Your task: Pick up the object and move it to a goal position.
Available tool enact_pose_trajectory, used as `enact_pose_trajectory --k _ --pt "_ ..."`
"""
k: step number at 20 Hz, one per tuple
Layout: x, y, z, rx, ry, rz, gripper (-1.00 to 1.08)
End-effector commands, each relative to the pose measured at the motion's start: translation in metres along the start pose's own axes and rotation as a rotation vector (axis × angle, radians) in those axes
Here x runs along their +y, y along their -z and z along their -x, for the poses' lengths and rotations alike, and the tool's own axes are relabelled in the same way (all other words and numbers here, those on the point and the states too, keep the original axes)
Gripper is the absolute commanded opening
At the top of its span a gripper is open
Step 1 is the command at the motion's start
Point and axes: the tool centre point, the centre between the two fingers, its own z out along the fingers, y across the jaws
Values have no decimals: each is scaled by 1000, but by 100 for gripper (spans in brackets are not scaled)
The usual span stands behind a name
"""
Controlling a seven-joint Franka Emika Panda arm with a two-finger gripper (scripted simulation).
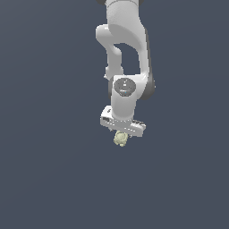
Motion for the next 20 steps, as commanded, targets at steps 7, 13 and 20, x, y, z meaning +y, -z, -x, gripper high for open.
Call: enact_pose_trajectory --k 7,13,20 --pt "-2 -6 2 -2 -23 3 100" --pt "-2 -25 2 -2 -24 3 100" --pt "-2 -55 3 -2 -27 4 100"
